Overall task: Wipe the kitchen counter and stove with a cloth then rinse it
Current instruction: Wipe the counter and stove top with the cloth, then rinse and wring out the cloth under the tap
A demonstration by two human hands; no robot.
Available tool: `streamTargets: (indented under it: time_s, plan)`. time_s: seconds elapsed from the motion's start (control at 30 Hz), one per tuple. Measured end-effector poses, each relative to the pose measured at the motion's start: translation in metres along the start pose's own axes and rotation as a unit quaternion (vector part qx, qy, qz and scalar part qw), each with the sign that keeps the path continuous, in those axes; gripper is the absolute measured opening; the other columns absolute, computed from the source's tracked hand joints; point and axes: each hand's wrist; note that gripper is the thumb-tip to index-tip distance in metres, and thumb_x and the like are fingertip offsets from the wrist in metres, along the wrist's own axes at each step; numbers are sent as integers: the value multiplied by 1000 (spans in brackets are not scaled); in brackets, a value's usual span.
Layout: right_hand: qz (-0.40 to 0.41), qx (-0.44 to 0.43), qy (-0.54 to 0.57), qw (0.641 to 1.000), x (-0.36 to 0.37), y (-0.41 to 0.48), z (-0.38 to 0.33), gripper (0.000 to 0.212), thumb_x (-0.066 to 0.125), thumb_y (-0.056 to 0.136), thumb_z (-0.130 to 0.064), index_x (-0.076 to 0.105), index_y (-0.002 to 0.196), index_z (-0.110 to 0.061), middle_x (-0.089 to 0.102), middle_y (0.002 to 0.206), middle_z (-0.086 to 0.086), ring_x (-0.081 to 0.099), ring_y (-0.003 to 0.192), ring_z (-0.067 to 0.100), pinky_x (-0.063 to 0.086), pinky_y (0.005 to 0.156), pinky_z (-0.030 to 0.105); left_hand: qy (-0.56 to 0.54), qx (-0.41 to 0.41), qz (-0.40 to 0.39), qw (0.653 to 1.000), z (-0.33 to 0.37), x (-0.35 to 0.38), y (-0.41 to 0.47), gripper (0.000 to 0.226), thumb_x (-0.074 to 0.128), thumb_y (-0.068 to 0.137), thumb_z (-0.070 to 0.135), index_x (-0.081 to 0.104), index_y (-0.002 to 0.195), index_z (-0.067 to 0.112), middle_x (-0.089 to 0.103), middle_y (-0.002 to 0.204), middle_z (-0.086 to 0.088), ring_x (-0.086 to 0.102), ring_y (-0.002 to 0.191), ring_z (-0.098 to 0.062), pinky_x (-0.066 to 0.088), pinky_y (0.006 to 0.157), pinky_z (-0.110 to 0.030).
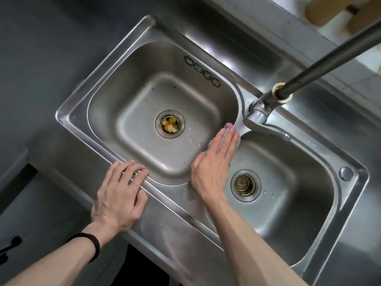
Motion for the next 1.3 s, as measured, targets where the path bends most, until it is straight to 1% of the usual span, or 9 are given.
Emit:
streamTargets:
  time_s: [0.2, 0.3, 0.37, 0.5, 0.63, 0.8, 0.93, 1.1, 1.3]
  plan:
    - [5, 24, 65, 998, 2, -12, -5, 73, 37, 105, -11, -6, 162, 3, -20, 170, 20, -19, 158, 36, 0, 130, 45, 10, 0, -8, 1000, -1, 1, -1, 53, 43, 85, 29, 73, 123, 7, 67, 129, -15, 56, 128, -38, 28, 124, -55]
    - [-5, 112, 201, 973, 3, -43, -15, 78, 39, 109, -28, -12, 164, -11, -18, 173, 12, 20, 157, 39, 39, 118, 46, 7, -5, -8, 1000, 0, 1, -2, 52, 44, 84, 27, 72, 123, 8, 67, 128, -15, 57, 128, -39, 30, 123, -57]
    - [-32, 169, 240, 956, 3, -61, -18, 82, 38, 108, -40, -18, 164, -19, -7, 175, 6, 45, 142, 44, 48, 99, 48, 8, -1, -7, 1000, -1, 2, -3, 51, 44, 84, 27, 71, 124, 8, 66, 128, -15, 57, 128, -40, 30, 122, -58]
    - [-110, 206, 236, 943, -1, -78, -9, 78, 34, 108, -47, -16, 164, -23, 34, 166, 13, 57, 124, 46, 46, 91, 46, 15, 8, 0, 1000, 0, 3, -3, 52, 42, 85, 27, 71, 123, 7, 66, 127, -16, 55, 128, -39, 30, 122, -59]
    - [-186, 160, 202, 948, -11, -100, 16, 59, 27, 110, -48, 16, 162, -23, 64, 136, 20, 62, 116, 44, 47, 88, 44, 15, 3, -13, 1000, 2, -1, -4, 53, 41, 85, 27, 72, 122, 6, 66, 128, -17, 56, 128, -40, 30, 122, -60]
    - [-214, 98, 171, 957, -17, -116, 45, 37, 28, 110, -48, 45, 131, -22, 68, 125, 16, 62, 111, 43, 44, 83, 45, -63, -28, -35, 997, 15, -15, 4, 54, 39, 84, 30, 67, 124, 9, 65, 128, -11, 56, 125, -36, 30, 118, -57]
    - [-227, 88, 153, 958, -22, -128, 66, 25, 32, 107, -53, 38, 100, -30, 71, 117, 14, 63, 107, 43, 43, 77, 44, -175, 58, -42, 982, 62, -31, 44, 49, 47, 87, 19, 59, 133, 6, 57, 135, -10, 49, 127, -27, 43, 113, -48]
    - [-222, 100, 173, 955, -28, -138, 84, 29, 38, 104, -51, 38, 89, -26, 70, 107, 11, 60, 102, 41, 39, 72, 42, -198, 228, 35, 953, 151, -52, 120, 45, 57, 94, 7, 57, 138, 2, 54, 143, -15, 49, 134, -31, 41, 118, -39]
    - [-223, 96, 192, 951, -33, -138, 88, 28, 40, 104, -49, 41, 89, -25, 70, 106, 13, 59, 99, 41, 40, 73, 42, -222, 248, -2, 943, 204, -61, 169, 48, 48, 106, 18, 46, 153, 6, 59, 139, -13, 47, 133, -30, 38, 117, -43]
Point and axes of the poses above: each hand's wrist, its own y-axis towards the middle knuckle, its own x-axis out of the palm, z = x × y
